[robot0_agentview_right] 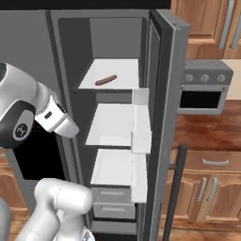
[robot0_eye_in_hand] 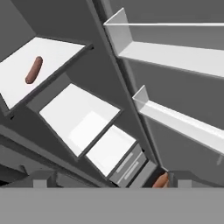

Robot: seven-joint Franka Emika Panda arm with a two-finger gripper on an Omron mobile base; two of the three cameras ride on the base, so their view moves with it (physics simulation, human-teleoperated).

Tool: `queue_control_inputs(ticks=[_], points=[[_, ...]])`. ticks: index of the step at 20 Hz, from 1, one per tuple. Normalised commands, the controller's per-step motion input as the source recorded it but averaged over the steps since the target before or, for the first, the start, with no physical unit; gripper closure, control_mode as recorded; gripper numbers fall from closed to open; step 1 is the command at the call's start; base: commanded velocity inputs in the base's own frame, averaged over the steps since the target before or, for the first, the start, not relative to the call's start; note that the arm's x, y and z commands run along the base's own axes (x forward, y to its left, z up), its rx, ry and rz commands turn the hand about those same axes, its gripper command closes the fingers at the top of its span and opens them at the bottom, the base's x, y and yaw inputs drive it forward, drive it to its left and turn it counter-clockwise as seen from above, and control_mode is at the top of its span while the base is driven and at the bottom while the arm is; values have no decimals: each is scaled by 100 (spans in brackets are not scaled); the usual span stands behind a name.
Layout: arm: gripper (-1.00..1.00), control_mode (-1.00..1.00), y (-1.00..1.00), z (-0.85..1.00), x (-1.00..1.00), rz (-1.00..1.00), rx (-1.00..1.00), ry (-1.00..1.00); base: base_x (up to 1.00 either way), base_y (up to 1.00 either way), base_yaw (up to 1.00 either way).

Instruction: Move the hot dog bun to the plate on the dining table and place the condiment next to that plate. Then navigate to the fridge and take the sausage and place it on the plate as well.

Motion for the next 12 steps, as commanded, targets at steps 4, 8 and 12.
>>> queue_control_inputs(ticks=[4, 8, 12], points=[[-100, 100, 0, 0, 0, 0, 0, 0, 57, 6, -15], [-100, 100, 0, 0, 0, 0, 0, 0, 39, -24, -2], [-100, 100, 0, 0, 0, 0, 0, 0, 46, -20, -1]])
